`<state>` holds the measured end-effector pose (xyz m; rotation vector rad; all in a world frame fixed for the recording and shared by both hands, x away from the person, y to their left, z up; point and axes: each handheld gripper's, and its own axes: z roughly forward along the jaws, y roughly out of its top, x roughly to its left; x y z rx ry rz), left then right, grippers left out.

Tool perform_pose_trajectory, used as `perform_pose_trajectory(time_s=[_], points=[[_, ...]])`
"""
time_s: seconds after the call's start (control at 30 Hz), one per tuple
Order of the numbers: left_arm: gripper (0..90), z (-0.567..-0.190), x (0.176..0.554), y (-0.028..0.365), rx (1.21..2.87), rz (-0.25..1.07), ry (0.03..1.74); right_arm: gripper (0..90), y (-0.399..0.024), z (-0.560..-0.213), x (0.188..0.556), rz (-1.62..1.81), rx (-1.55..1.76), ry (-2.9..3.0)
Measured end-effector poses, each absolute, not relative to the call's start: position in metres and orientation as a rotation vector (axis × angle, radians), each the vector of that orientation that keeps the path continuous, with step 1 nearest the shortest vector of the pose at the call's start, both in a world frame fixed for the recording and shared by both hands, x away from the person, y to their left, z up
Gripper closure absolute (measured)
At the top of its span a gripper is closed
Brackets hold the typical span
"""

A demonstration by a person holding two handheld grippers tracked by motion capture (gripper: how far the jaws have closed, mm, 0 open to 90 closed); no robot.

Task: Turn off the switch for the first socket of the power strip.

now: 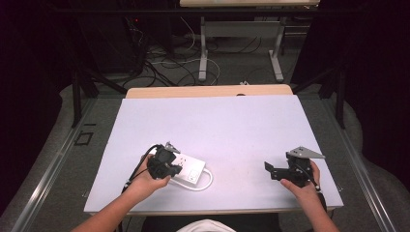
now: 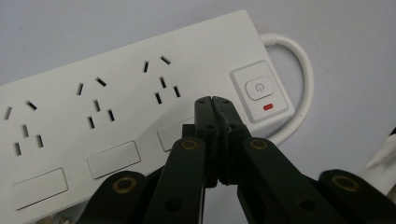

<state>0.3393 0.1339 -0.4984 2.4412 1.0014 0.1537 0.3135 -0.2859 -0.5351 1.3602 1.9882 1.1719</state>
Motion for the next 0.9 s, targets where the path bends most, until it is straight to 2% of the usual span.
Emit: perform_pose_trajectory(time_s=[0.9], points=[[89.7, -0.509, 0.353, 0.148, 2.424, 0.174, 1.111, 4.9, -0.285, -0.536, 0.313, 1.176, 1.368, 1.991]])
